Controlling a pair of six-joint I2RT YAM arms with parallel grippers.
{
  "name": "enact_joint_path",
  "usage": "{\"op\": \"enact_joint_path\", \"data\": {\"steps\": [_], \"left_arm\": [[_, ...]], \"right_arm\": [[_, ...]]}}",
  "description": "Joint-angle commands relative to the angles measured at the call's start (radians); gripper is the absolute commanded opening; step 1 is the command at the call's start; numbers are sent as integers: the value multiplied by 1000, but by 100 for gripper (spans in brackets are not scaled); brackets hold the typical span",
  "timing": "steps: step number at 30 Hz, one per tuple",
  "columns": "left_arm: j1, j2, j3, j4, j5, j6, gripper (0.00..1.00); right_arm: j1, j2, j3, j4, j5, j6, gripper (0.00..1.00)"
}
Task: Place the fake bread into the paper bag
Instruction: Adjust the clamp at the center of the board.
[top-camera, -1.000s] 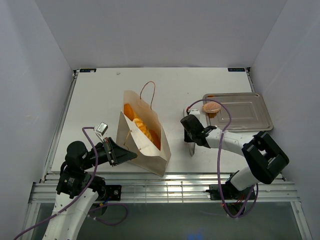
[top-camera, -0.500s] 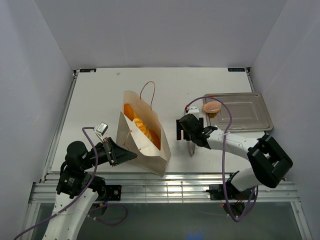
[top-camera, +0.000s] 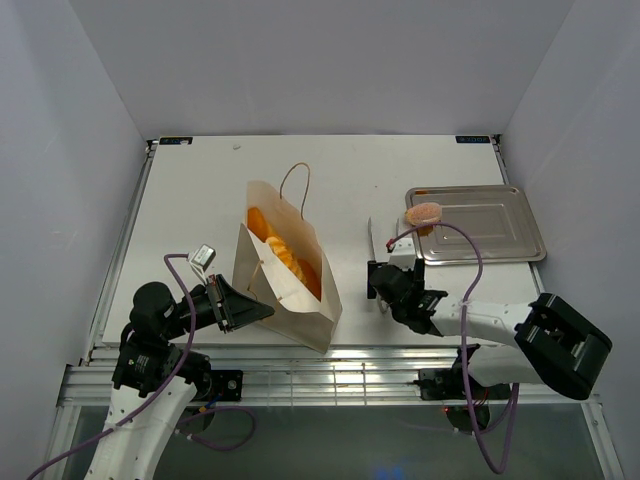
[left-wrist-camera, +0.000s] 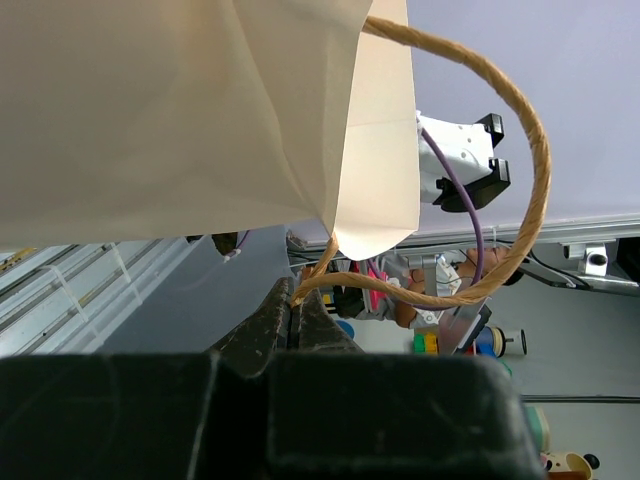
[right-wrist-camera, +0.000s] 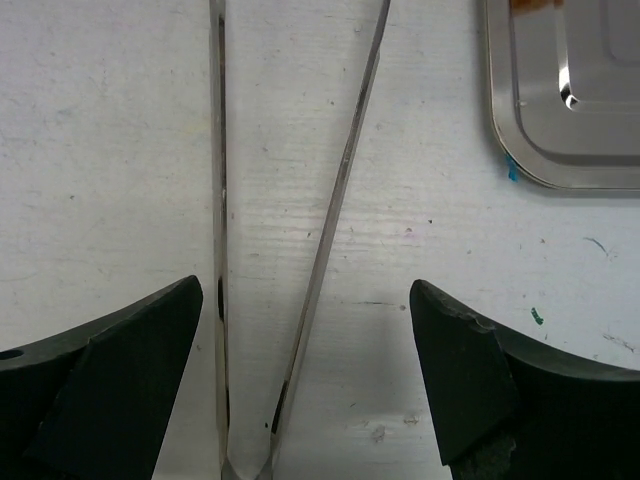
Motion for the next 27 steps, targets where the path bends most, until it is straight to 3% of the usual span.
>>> {"op": "enact_joint_path", "data": {"steps": [1,2,8,12,19,27], "left_arm": [[-2,4,20,-18,4,15,0],[-2,6,23,-18,4,17,0],[-2,13,39,-38,4,26,0],[-2,10,29,-37,3,26,0],[-2,12,33,-38,4,24,0],[-2,9,34,-52,4,29,0]], "right_arm": [[87,26,-54,236,215,-8,90],[96,35,-90,337,236,-30,90],[110,107,-178,555,265,-48,90],[115,199,-210,693,280,-28,100],[132,385,-198,911,280,-93,86],[132,437,-155,824,288,-21,70]]}}
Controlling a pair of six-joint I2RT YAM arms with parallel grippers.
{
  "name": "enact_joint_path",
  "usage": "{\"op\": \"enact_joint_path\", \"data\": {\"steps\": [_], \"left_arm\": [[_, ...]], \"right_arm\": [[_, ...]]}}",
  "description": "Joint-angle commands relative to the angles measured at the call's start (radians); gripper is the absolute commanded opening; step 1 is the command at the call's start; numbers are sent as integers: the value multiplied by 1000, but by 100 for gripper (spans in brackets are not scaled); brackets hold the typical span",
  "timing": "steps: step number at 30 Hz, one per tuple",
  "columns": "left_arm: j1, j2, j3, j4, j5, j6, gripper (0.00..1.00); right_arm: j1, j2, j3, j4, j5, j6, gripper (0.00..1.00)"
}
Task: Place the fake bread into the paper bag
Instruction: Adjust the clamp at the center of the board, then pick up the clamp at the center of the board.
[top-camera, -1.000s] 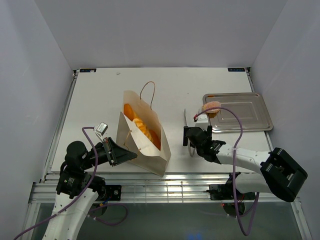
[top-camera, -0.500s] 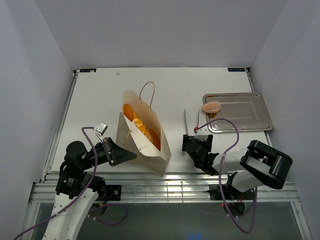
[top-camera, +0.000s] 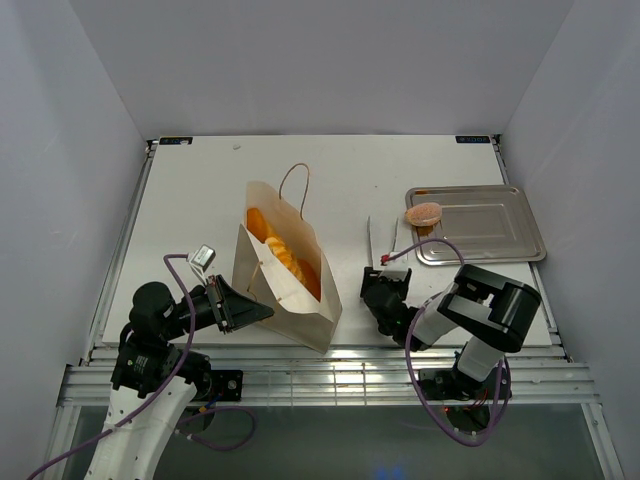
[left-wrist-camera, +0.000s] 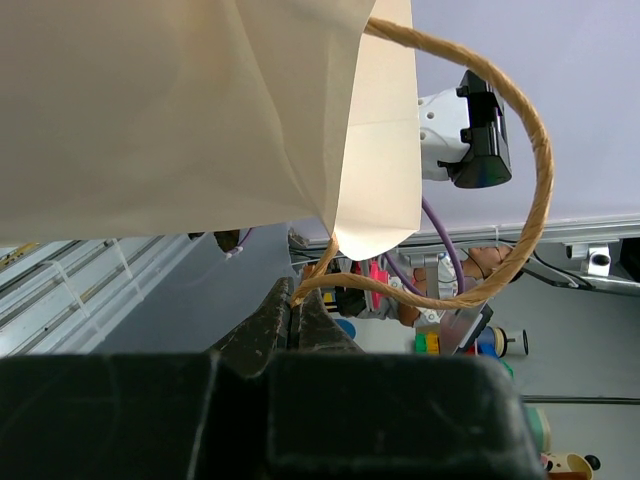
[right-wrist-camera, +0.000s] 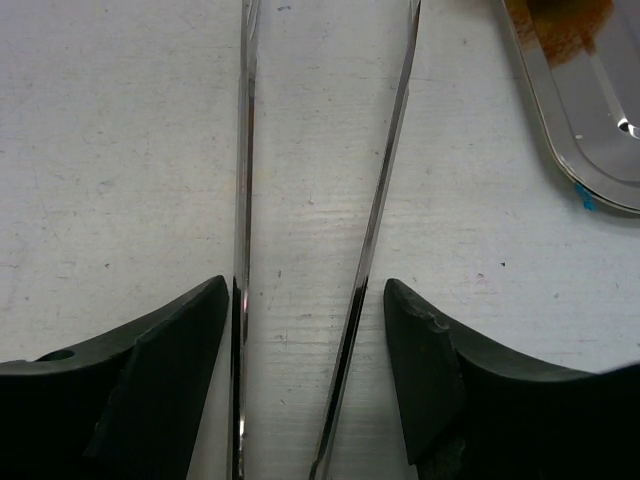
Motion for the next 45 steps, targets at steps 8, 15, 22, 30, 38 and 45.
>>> {"op": "enact_joint_path", "data": {"steps": [8,15,22,30,38,45], "left_arm": [[-2,-6,23,-29,6,12,0],[-2,-18,25,-40,4,10,0],[-2,-14,31,-35,1,12,0],[-2,-9,32,-23,3,10,0],[-2,-9,28,-10,3,4,0],[-2,-7,25,-6,11,7,0]], "right_arm": [[-3,65,42,-121,6,105,32],[-32,-12,164,-446,-51,188,8],[-193,-295,195,-677,-303,259,8],[-521,-665,169,-808,-732,306,8],[-875,-753,120,-826,-1192,380,11],[-1084,-838,25,-763,-1416,444,14]]}}
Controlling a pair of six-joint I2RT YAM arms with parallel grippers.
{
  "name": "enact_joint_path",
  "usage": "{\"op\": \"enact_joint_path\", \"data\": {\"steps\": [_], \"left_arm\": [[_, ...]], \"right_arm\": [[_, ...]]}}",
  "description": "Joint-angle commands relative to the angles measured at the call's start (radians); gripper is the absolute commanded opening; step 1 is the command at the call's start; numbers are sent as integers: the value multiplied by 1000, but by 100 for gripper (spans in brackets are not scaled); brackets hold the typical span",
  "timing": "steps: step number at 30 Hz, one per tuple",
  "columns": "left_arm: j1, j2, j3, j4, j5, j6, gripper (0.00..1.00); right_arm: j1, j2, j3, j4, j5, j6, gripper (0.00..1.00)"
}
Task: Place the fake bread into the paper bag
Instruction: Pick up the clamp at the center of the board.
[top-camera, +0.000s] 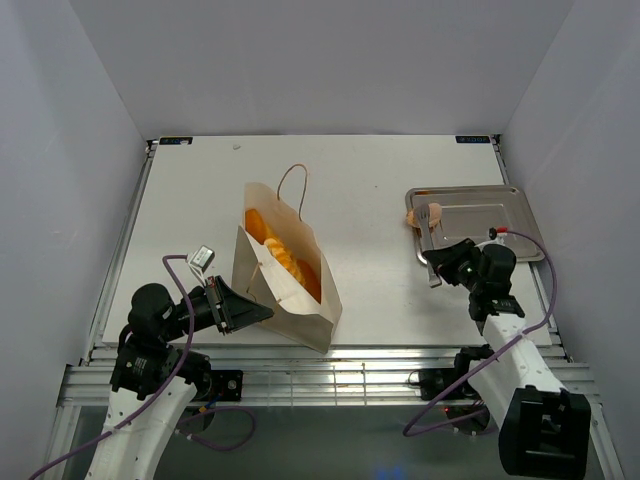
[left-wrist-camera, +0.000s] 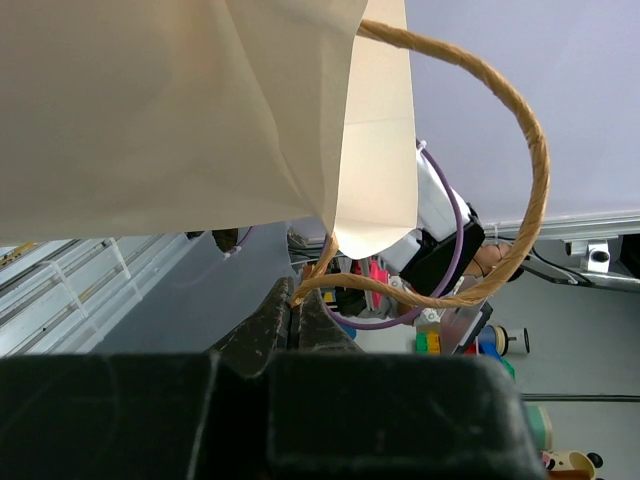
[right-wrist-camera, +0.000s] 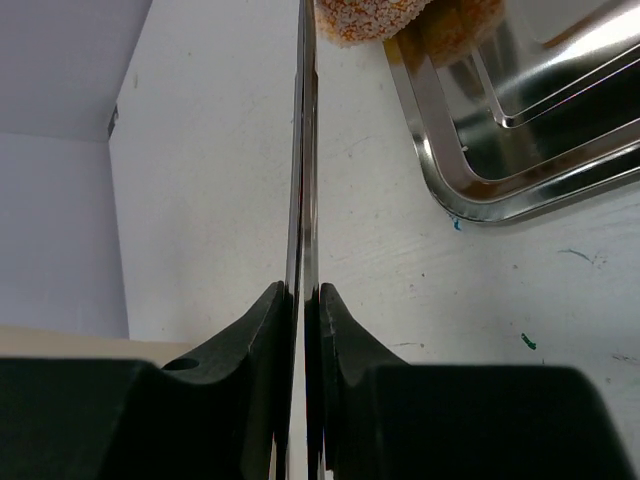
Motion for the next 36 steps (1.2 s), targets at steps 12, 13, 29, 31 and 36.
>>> {"op": "enact_joint_path", "data": {"steps": [12,13,29,31,36], "left_arm": [[-2,-2,17,4,24,5,0],[-2,-1,19,4,24,7,0],[-2,6,36,13,50,4,0],[-2,7,36,12,50,4,0],[-2,12,40,12,53,9,0]], "right_arm": [[-157,-234,13,-179,-191,54,17],[-161,-258,11,-204,-182,58,18],[-171,-340,-41,-305,-171,153,35],[-171,-340,-44,-304,-162,161,38],[-173,-326,-41,-300,-140,157,47]]}}
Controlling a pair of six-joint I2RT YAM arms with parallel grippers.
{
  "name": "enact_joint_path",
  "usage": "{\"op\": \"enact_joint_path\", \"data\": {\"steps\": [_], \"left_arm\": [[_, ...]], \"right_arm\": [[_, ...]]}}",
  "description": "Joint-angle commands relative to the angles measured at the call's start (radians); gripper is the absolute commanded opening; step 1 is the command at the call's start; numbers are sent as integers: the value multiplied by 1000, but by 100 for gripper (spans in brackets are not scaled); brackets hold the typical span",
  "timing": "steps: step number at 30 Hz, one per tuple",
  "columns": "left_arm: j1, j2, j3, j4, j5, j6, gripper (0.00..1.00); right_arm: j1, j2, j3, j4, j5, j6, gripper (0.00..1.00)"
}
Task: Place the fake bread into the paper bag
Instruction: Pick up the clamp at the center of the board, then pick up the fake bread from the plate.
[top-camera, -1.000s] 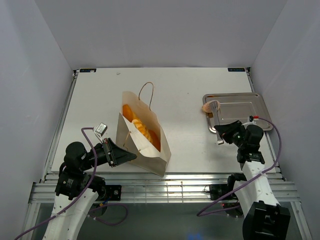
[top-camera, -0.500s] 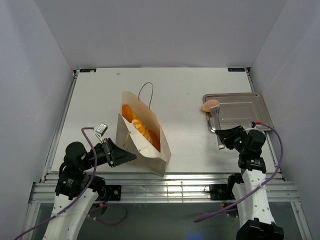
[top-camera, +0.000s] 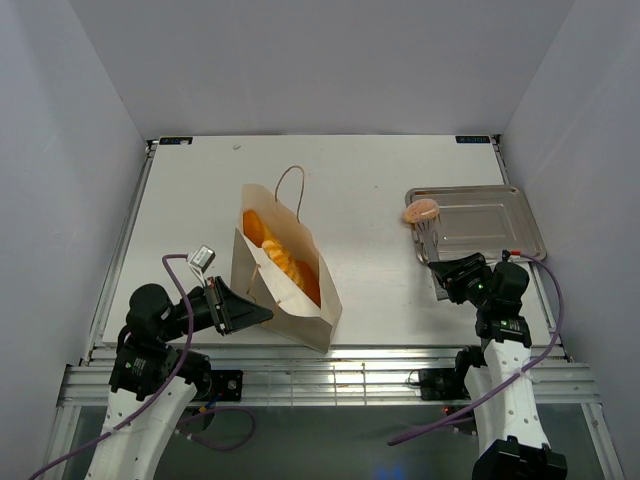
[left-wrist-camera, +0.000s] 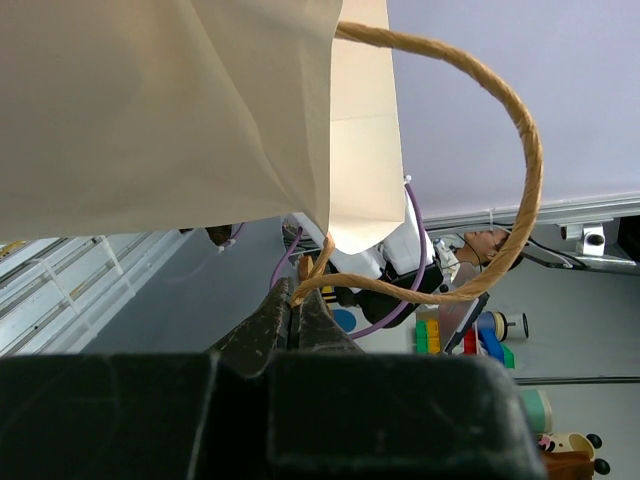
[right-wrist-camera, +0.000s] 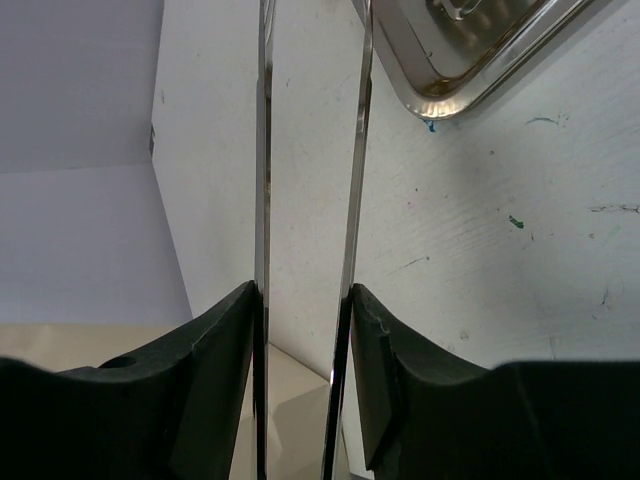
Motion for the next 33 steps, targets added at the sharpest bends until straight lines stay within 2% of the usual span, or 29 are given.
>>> {"op": "enact_joint_path", "data": {"steps": [1,11,14,21,33], "left_arm": [[-2,12,32,-2,21,11,0],[-2,7,29,-13,8,9,0],[-2,9,32,-13,6,11,0],[-2,19,35,-14,0,14,0],[-2,22,38,-14,-18,6,0]], "right_arm": [[-7,11,0,34,12,9,48],[-16,72,-49,168,-25,77,50],[-19,86,-88,276,-41,127,50],[-23,114,-136,410,-68,193,51],[-23,166,-142,494,-89,238,51]]}}
